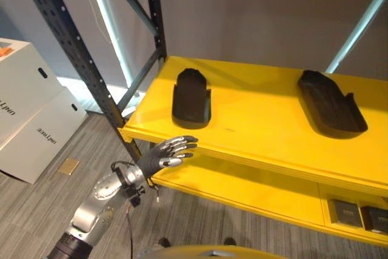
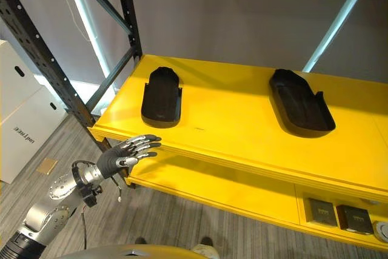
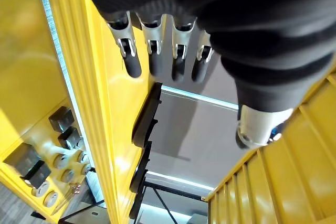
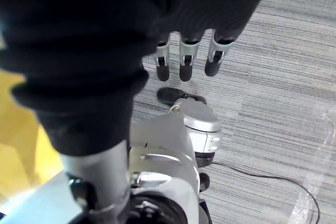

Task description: Move parts from the plastic box to the shelf.

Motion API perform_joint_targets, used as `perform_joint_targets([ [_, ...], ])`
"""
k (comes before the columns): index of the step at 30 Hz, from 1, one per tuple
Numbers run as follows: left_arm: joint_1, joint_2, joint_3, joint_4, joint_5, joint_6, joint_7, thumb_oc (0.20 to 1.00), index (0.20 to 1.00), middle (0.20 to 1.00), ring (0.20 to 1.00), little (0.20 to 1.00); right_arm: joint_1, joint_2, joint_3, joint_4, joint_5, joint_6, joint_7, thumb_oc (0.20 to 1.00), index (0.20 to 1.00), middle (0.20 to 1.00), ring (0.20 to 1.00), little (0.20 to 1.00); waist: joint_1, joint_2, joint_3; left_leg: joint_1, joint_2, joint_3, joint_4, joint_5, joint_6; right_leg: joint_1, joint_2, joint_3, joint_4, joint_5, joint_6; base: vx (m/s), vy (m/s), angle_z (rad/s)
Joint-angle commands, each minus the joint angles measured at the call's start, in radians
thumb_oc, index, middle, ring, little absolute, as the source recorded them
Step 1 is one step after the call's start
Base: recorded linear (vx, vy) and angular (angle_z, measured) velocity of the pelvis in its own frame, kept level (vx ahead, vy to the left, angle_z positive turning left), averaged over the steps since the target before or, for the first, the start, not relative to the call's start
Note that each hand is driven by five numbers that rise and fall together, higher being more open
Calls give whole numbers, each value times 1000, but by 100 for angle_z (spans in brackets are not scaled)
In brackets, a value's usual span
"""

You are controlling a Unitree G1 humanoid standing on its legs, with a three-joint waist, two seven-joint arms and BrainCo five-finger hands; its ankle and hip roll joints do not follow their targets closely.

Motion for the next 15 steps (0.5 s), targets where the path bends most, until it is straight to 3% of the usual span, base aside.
perform_joint_targets([
  [1, -55, 0, 30, 17, -43, -71, 25, 200, 200, 200, 200, 200, -72, 5, 32, 30, 25, -28, 19, 1000, 1000, 1000, 1000, 1000, 5, -49, -2, -32, -4, -13, 109, -93, 11, -36, -16, 17, 17, 27, 46, 0, 0, 0],
  [5, -65, -13, 28, 53, -19, -118, 44, 200, 200, 200, 200, 200, -67, 7, 32, 30, 37, -28, 17, 1000, 1000, 1000, 1000, 1000, -3, -53, 1, -33, 2, -4, 112, -93, 12, -39, -14, 21, 18, 28, 43, -2, -4, -1],
  [15, -152, -62, 23, 204, -31, -162, 131, 200, 200, 200, 200, 200, -45, 14, 39, 23, 22, -31, 13, 1000, 1000, 1000, 1000, 1000, -39, -65, -4, -25, 14, 21, 114, -96, 12, -45, -6, 43, 19, 24, 38, 15, -15, -8],
])
